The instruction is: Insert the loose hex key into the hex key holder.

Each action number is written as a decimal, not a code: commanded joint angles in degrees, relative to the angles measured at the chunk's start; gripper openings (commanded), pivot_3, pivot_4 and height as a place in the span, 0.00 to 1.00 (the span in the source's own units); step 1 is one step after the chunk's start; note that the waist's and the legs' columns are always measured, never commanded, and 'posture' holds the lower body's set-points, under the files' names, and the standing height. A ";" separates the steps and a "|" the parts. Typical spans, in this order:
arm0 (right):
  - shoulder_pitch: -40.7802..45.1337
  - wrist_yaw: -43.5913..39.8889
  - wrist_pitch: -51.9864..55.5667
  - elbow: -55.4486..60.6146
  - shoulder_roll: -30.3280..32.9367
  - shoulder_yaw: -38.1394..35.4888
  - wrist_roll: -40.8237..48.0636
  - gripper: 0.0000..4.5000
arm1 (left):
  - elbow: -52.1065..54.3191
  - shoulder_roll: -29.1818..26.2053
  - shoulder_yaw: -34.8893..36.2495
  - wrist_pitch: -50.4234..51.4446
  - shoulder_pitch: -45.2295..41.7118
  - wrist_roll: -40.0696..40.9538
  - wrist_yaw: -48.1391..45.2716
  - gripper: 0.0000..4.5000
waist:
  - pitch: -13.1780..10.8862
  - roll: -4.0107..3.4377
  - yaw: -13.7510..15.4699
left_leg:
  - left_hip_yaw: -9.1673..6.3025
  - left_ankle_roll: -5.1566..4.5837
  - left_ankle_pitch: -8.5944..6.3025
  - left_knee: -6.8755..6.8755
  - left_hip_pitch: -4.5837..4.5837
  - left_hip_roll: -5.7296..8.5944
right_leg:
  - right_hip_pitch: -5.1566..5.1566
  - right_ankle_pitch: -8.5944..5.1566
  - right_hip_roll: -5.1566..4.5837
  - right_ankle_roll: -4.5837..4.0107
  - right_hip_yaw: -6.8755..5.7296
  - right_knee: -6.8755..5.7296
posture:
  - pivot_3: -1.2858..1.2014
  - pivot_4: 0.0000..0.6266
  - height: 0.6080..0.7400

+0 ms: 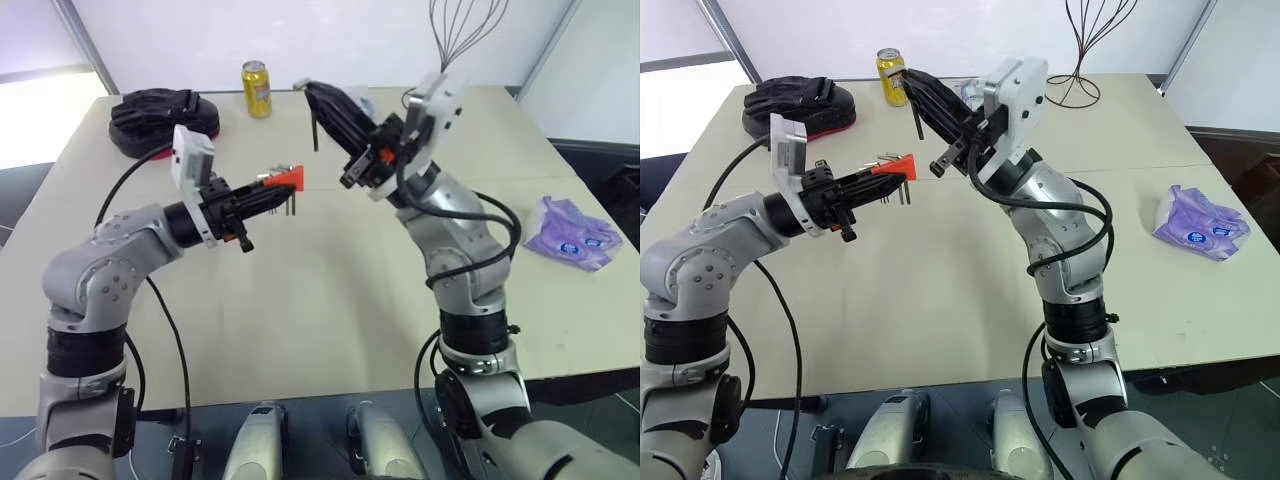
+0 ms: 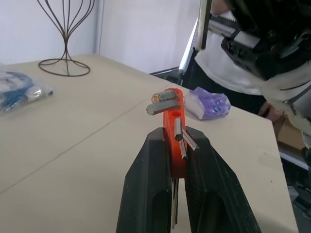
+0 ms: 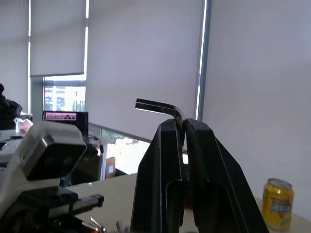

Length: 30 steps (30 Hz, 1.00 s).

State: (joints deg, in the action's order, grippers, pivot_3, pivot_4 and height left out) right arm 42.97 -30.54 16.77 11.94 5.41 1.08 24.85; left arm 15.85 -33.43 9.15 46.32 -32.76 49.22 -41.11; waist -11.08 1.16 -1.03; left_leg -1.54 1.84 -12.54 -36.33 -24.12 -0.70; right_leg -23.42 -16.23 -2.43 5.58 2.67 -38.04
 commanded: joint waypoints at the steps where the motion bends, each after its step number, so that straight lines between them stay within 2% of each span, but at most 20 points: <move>1: 1.34 0.66 -3.08 -0.47 -1.15 0.41 -0.68 0.01 | 1.43 -0.18 0.47 -0.60 -1.39 0.46 -0.23 0.00 | 0.00 0.00 0.03 | 0.00 0.00 0.00 0.00 0.00 0.00 | 0.00 0.00 -0.01 0.00 0.00 0.00 | 0.52 0.24 1.00; 8: 0.10 1.91 -5.81 -2.52 -3.42 2.52 -2.68 0.01 | 1.21 -0.35 0.59 -0.28 -2.31 0.60 -0.23 0.00 | 0.00 -0.01 -0.03 | 0.00 0.00 0.00 0.02 0.00 0.00 | -0.02 0.00 -0.01 0.00 0.00 0.00 | 0.52 0.24 1.00; 30: -0.87 3.04 -3.88 -0.24 -3.07 3.96 -2.76 0.01 | 0.97 -0.57 0.76 -0.39 -2.70 0.23 -0.44 0.00 | 0.00 -0.01 -0.06 | 0.00 0.01 0.00 0.06 0.00 0.00 | -0.03 0.00 -0.01 0.00 0.01 0.01 | 0.52 0.24 1.00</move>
State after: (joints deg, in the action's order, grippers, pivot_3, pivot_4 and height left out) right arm 41.70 -27.61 13.26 8.96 2.35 5.22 21.52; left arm 15.85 -33.47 9.15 46.77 -34.28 49.23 -41.14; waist -11.08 1.15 -1.09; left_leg -1.54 1.84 -12.54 -36.27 -24.12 -0.70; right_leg -23.45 -16.23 -2.45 5.58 2.67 -38.04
